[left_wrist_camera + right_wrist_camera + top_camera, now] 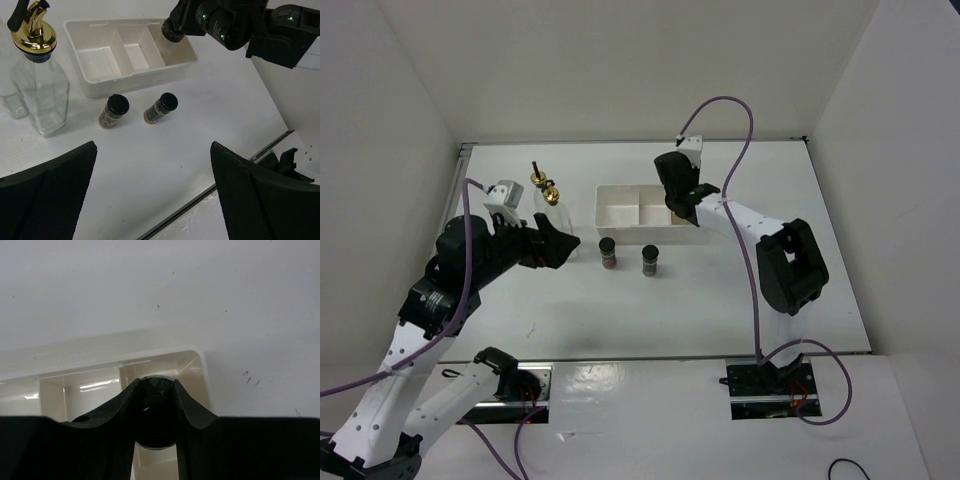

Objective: Organize the condiment bottles

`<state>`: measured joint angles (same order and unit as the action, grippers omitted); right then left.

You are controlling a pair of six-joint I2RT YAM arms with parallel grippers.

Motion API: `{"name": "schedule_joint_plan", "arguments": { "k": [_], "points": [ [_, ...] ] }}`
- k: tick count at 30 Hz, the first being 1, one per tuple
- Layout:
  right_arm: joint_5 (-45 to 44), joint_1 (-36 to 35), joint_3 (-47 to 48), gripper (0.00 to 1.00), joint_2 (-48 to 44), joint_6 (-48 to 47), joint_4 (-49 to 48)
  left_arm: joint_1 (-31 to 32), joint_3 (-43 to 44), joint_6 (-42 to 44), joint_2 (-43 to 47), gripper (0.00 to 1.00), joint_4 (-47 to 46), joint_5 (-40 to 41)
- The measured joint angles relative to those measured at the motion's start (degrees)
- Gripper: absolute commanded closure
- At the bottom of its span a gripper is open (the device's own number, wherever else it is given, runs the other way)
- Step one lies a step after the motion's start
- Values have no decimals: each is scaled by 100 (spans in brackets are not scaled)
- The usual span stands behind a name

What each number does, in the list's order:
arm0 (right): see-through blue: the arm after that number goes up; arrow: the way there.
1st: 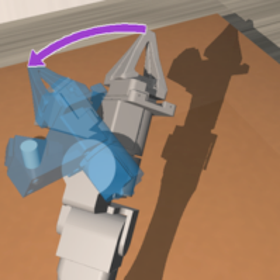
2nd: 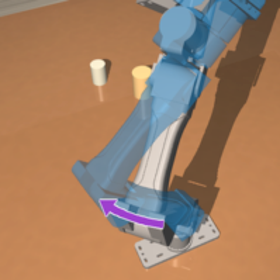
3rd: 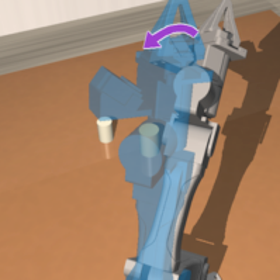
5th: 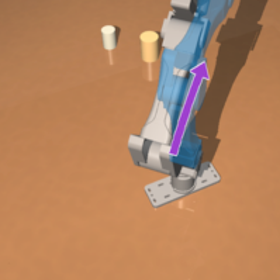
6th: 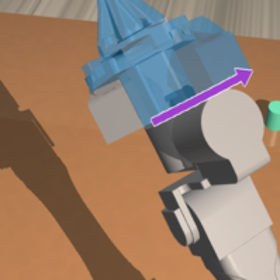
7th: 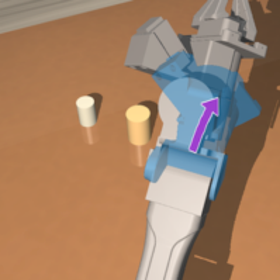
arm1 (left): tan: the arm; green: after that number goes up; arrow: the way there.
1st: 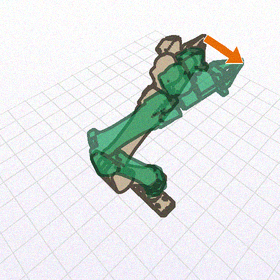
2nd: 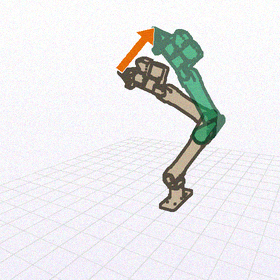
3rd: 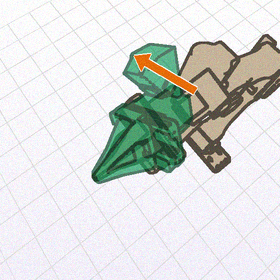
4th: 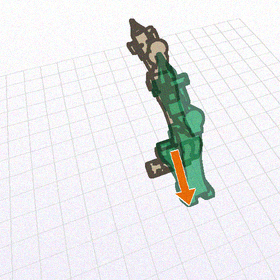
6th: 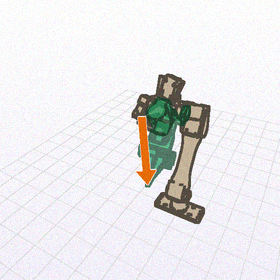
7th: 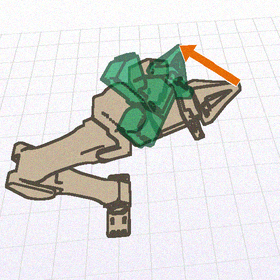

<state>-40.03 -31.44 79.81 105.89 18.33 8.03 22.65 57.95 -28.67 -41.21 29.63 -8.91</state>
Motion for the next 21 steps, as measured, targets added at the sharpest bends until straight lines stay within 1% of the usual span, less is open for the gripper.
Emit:
{"name": "schedule_joint_plan", "arguments": {
  "k": [10,11,12,13,14,15,16,17,18,21],
  "points": [
    [101,188,-162,100,114,94,-186,0,35,2,-2,0,26,37],
    [105,199,-162,96,122,92,-205,0,35,2,-2,0,35,39],
    [111,205,-162,92,131,92,-216,0,35,2,-2,0,46,44],
    [116,225,-162,81,140,90,-229,0,35,2,-2,0,57,52],
    [116,225,-162,65,146,87,-245,0,35,2,-2,0,72,57],
    [116,232,-160,26,153,87,-247,0,35,0,-2,0,94,68],
    [116,234,-160,14,155,142,-249,0,35,0,0,0,116,72],
    [114,236,-153,7,162,142,-243,0,35,2,4,0,133,74],
    [116,238,-151,3,164,166,-238,0,35,0,11,0,160,74],
    [149,240,-151,2,155,236,-212,0,35,0,79,0,223,118]
  ]
}}
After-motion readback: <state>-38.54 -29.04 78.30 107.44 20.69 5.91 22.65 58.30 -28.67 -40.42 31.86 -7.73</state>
